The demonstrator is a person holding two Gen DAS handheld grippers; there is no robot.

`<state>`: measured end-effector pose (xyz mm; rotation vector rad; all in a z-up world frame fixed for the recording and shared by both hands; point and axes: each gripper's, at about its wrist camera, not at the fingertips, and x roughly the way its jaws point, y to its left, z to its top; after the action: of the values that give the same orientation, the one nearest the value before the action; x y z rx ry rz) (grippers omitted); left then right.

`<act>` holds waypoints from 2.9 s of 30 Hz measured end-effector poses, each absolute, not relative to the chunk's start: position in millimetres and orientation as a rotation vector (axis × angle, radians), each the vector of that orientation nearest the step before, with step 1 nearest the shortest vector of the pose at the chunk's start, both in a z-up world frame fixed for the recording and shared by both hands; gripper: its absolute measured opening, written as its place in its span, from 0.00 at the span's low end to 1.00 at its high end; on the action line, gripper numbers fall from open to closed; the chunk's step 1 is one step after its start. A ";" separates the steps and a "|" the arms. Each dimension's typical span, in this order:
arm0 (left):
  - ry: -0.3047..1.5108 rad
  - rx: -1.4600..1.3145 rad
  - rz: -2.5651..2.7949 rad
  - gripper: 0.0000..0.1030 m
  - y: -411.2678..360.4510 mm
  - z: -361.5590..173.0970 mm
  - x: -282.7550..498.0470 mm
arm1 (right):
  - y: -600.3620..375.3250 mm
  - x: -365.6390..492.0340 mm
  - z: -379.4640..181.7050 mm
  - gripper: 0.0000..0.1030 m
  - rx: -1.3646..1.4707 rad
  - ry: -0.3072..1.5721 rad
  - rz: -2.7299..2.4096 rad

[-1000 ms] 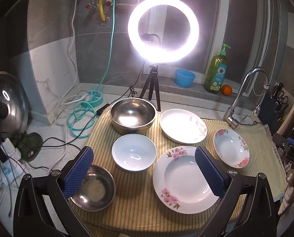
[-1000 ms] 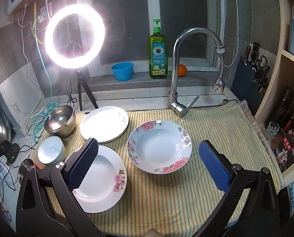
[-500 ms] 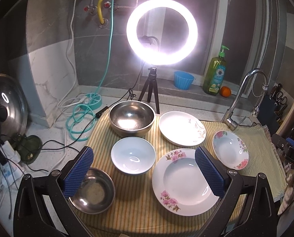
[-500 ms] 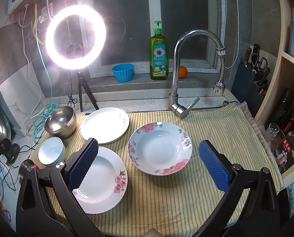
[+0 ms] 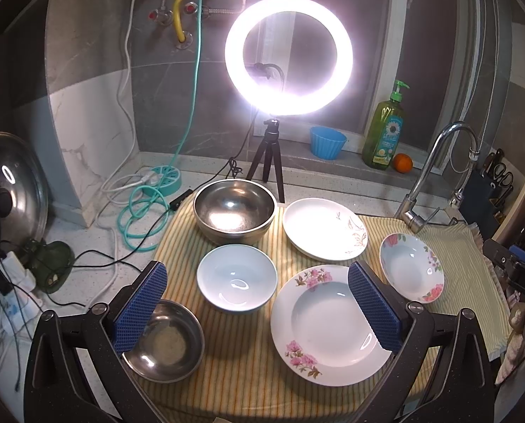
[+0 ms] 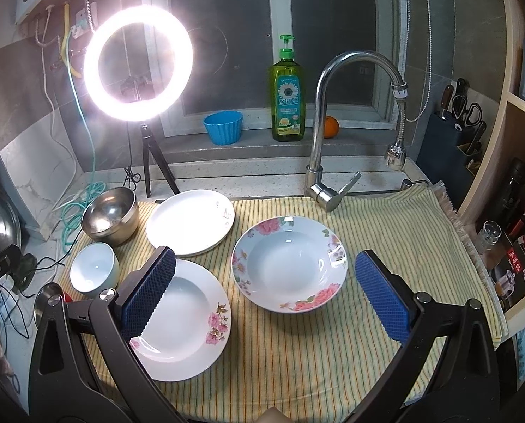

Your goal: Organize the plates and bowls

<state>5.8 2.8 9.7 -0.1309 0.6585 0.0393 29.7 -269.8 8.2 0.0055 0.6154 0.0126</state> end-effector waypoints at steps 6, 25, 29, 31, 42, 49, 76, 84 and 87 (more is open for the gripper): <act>0.658 -0.132 0.039 0.99 2.6 9.7 6.1 | -268.6 30.5 6.8 1.00 0.008 0.620 0.015; 0.673 -0.134 0.029 0.95 -1.7 6.2 13.7 | -269.5 32.9 3.4 1.00 0.008 0.626 0.021; 0.680 -0.141 0.026 0.94 0.3 3.7 15.3 | -268.7 32.9 4.0 1.00 0.009 0.624 0.023; 0.686 -0.148 0.024 0.94 3.0 1.5 15.8 | -269.7 33.8 1.4 1.00 0.005 0.626 0.025; 0.797 -0.231 -0.038 0.67 11.2 -27.9 16.4 | -281.1 38.8 -28.5 0.81 -0.003 0.713 0.100; 0.905 -0.302 -0.134 0.53 -4.5 -57.6 15.2 | -282.5 45.6 -64.4 0.57 0.054 0.864 0.221; 1.063 -0.495 -0.143 0.30 -2.2 -133.5 55.0 | -288.5 96.9 -147.9 0.28 0.345 1.144 0.373; 1.033 -0.372 -0.142 0.29 -15.6 -121.8 56.6 | -288.1 108.1 -157.3 0.24 0.354 1.170 0.376; 1.047 -0.373 -0.139 0.28 -15.8 -125.2 59.5 | -288.5 111.0 -158.9 0.23 0.354 1.175 0.377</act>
<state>59.5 -15.8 -125.2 -0.3734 1.0471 -0.1394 111.0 -288.5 -158.9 0.3537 1.1746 0.3768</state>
